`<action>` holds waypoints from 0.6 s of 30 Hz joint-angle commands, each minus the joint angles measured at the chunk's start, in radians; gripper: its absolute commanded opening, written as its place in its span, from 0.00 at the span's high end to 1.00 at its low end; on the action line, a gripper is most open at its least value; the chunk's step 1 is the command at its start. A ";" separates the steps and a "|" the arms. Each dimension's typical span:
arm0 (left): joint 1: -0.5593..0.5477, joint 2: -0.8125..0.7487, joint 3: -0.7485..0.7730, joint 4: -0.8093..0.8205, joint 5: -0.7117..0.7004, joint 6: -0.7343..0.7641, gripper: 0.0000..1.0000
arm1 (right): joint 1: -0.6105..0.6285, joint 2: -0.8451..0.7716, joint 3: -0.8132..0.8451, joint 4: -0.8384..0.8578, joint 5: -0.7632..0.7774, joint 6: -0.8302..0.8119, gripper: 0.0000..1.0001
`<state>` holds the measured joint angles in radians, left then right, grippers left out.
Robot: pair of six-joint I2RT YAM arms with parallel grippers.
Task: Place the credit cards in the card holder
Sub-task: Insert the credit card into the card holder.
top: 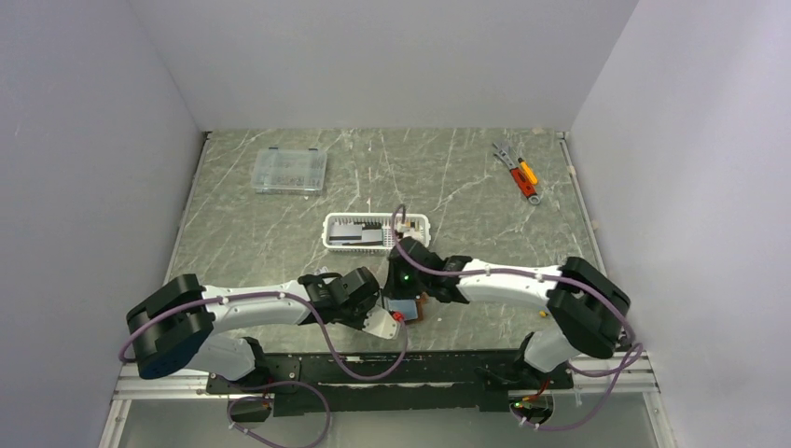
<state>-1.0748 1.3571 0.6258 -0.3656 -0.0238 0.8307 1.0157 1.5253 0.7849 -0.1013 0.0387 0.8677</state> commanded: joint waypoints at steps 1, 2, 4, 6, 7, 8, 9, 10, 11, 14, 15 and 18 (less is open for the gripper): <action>0.021 -0.079 0.031 -0.091 -0.010 0.016 0.96 | -0.115 -0.183 0.028 -0.103 0.031 -0.078 0.81; 0.037 -0.089 0.058 -0.116 -0.012 0.013 0.91 | -0.149 -0.208 0.046 -0.127 0.038 -0.107 0.75; 0.068 -0.111 0.105 -0.176 -0.005 0.012 0.66 | -0.210 -0.224 0.098 -0.172 0.041 -0.148 0.65; 0.097 -0.131 0.146 -0.213 -0.003 0.015 0.58 | -0.263 -0.198 0.164 -0.215 0.043 -0.196 0.57; 0.112 -0.139 0.165 -0.224 -0.006 0.021 0.55 | -0.284 -0.180 0.199 -0.228 0.040 -0.218 0.55; 0.125 -0.146 0.181 -0.232 -0.015 0.029 0.54 | -0.303 -0.154 0.235 -0.243 0.040 -0.235 0.52; 0.139 -0.151 0.199 -0.239 -0.019 0.037 0.53 | -0.325 -0.125 0.273 -0.258 0.036 -0.250 0.52; 0.157 -0.155 0.221 -0.248 -0.017 0.041 0.53 | -0.346 -0.089 0.310 -0.272 0.031 -0.266 0.52; 0.179 -0.157 0.246 -0.255 -0.012 0.047 0.52 | -0.364 -0.055 0.349 -0.288 0.033 -0.281 0.51; 0.264 -0.165 0.318 -0.244 0.005 0.047 0.51 | -0.382 0.068 0.481 -0.365 0.065 -0.315 0.46; 0.298 -0.170 0.346 -0.246 0.025 0.043 0.31 | -0.384 0.107 0.515 -0.387 0.072 -0.321 0.45; 0.400 -0.187 0.428 -0.251 0.120 -0.026 0.01 | -0.386 0.193 0.579 -0.419 0.098 -0.330 0.43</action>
<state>-0.7841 1.2156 0.9382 -0.6041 -0.0067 0.8658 0.6319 1.6306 1.2778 -0.4046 0.0910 0.5953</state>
